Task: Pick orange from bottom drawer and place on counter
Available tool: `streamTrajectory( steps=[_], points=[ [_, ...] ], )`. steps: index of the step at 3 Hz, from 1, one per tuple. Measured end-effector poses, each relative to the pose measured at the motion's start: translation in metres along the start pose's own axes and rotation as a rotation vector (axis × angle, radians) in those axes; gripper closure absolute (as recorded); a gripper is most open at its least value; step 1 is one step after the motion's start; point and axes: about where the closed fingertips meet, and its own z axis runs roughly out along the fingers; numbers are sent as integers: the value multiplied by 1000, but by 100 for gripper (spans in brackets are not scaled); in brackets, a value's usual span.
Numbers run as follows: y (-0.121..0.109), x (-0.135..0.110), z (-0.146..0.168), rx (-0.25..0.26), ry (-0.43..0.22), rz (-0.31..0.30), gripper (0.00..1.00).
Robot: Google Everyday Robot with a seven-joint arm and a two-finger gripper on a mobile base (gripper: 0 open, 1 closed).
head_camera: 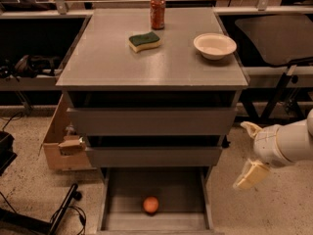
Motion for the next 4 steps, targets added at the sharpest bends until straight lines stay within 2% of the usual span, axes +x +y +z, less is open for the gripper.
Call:
streamTrajectory(
  steps=[1,2,3,4],
  points=[
    [3,6,21,2,1,3,0],
    [21,24,91,-16,-15,16,0],
    [32,44,174,-21,-40,43,0],
    [33,55,247,-11,-91,62,0]
  ],
)
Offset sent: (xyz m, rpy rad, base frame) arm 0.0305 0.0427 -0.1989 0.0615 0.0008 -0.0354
